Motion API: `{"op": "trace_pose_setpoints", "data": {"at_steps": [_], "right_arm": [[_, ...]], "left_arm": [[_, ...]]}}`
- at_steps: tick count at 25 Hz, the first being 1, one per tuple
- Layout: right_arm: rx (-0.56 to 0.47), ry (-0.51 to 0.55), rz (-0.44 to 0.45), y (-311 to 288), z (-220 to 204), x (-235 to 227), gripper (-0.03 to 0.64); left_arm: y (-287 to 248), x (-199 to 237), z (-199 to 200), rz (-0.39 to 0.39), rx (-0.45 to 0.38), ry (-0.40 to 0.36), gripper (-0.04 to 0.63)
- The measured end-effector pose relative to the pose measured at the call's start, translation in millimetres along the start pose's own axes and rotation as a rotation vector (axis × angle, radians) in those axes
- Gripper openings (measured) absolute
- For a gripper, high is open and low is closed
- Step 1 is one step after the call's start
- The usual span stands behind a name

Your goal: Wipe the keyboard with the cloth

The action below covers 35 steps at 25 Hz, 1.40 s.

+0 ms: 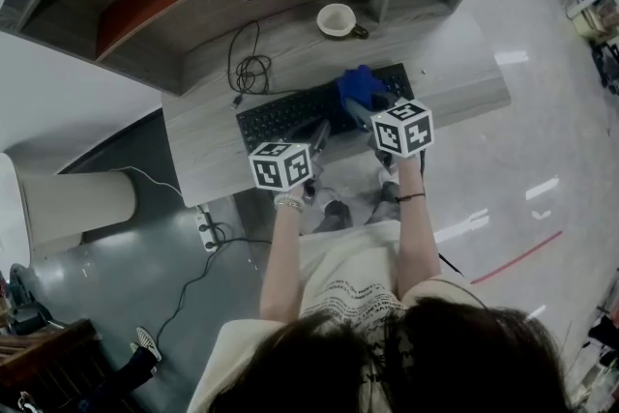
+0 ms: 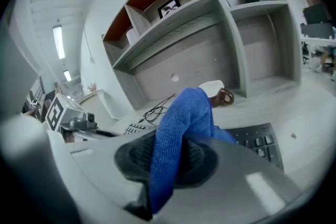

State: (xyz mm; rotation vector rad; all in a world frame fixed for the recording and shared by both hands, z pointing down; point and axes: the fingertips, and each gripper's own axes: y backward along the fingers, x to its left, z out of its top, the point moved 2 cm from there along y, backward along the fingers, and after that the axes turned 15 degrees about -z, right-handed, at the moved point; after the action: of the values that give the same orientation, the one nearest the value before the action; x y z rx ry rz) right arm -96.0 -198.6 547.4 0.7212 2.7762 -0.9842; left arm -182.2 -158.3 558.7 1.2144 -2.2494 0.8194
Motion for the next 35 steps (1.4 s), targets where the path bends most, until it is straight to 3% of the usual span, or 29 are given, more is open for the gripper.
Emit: {"op": "trace_pose_setpoints", "data": {"at_steps": [15,35], "right_arm": [[-0.009,0.009,-0.003,0,-7,30,0.058],[0.049,0.052,0.154,-18,-5,59,0.058]], "left_arm": [[30,3,-11,0.007,-0.006,0.001,0.003],[46,3,2,0.126,-0.136,0.046,0.003]]}}
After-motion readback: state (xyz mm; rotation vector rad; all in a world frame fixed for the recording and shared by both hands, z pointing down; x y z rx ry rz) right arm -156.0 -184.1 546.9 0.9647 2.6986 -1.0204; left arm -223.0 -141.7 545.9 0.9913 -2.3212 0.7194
